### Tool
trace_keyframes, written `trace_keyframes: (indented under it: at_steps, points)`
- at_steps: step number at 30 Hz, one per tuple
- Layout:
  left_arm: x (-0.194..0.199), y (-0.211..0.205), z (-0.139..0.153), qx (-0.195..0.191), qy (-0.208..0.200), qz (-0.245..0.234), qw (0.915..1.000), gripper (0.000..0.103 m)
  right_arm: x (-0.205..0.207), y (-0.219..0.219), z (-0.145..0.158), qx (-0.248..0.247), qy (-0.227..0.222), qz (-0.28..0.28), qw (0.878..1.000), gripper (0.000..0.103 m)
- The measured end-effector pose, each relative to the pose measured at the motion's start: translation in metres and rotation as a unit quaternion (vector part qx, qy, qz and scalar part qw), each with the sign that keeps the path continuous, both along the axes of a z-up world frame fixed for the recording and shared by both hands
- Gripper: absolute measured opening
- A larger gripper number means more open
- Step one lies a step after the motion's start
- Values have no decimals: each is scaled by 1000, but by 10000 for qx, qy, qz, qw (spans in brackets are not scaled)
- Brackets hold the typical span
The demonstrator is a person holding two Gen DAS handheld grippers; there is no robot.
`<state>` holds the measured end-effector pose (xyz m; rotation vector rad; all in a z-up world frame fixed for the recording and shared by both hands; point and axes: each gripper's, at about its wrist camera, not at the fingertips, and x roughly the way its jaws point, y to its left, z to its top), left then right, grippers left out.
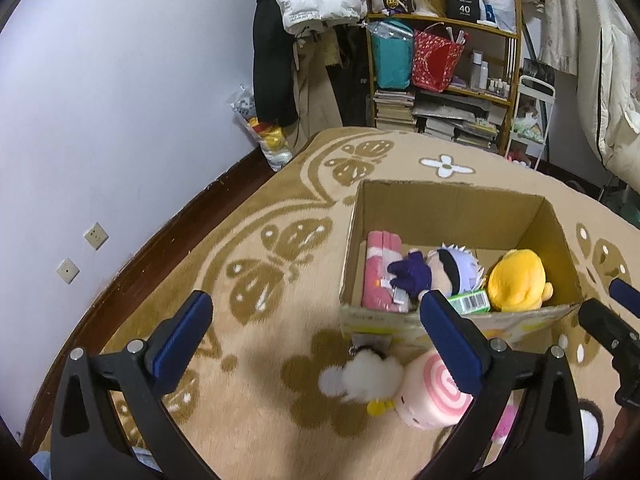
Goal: Organize soft objects
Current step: 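Raise both open tools away from the box, then lower the left tool onto the white fluffy toy while the right tool reaches the pink plush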
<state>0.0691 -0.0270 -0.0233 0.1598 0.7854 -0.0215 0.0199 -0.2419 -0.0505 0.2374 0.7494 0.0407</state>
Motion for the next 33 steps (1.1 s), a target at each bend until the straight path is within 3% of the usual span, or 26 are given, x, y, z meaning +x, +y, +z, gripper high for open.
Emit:
trace_keyframes:
  at_steps: [16,33]
  points:
    - [-6,9,-15,76,482,108,9988,102,-7,14,-8,-183,248,148,9994,102]
    - [12,17,-49,-7,1191,201,9927,102,9,37,-42,-423,830,460,9946,102]
